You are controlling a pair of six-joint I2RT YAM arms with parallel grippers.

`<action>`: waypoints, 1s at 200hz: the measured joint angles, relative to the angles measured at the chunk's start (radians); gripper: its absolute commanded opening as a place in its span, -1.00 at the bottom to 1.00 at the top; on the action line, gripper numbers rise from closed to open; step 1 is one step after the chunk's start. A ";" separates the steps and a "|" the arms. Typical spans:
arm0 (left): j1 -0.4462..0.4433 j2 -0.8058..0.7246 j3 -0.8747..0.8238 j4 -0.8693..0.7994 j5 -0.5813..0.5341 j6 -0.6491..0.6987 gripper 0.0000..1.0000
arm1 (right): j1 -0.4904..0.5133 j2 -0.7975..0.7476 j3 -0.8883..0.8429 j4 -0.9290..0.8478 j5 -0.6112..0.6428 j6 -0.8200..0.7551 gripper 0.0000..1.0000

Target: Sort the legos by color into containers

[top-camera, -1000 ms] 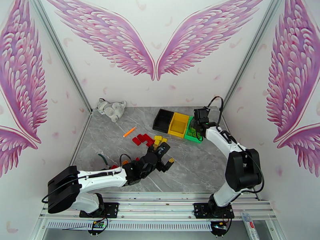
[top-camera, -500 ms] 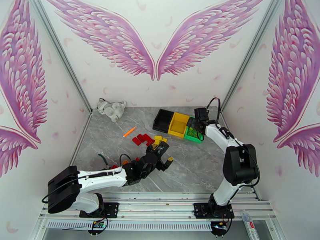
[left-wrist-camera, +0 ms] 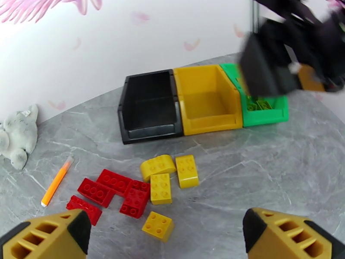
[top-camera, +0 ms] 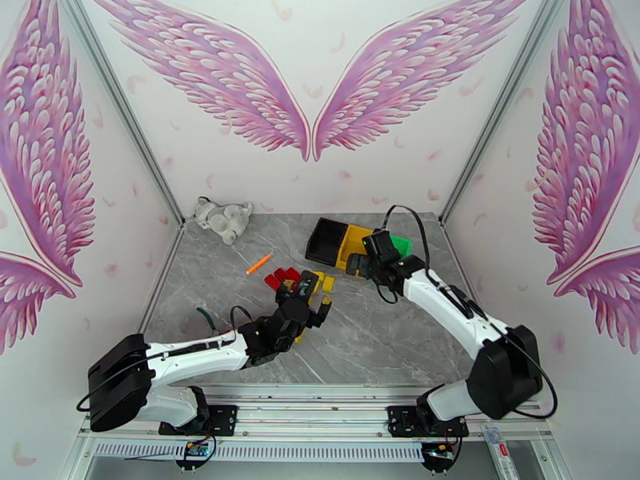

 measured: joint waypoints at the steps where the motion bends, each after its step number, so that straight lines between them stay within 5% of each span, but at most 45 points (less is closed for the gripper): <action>1: 0.003 -0.002 0.000 -0.002 0.002 -0.002 0.97 | 0.000 -0.013 -0.012 0.004 0.000 0.002 0.99; 35: 0.130 -0.031 0.007 -0.097 0.097 -0.054 0.96 | -0.005 -0.295 -0.232 0.089 -0.068 0.006 0.98; 82: 0.244 -0.043 0.077 -0.279 0.239 -0.112 0.81 | 0.010 -0.327 -0.338 0.216 -0.251 0.012 0.84; 138: 0.228 -0.068 0.090 -0.426 0.336 -0.197 0.73 | 0.106 -0.312 -0.341 0.232 -0.336 0.036 0.72; 200: 0.012 -0.001 0.052 -0.499 0.285 -0.312 0.56 | 0.153 -0.326 -0.382 0.270 -0.341 0.039 0.65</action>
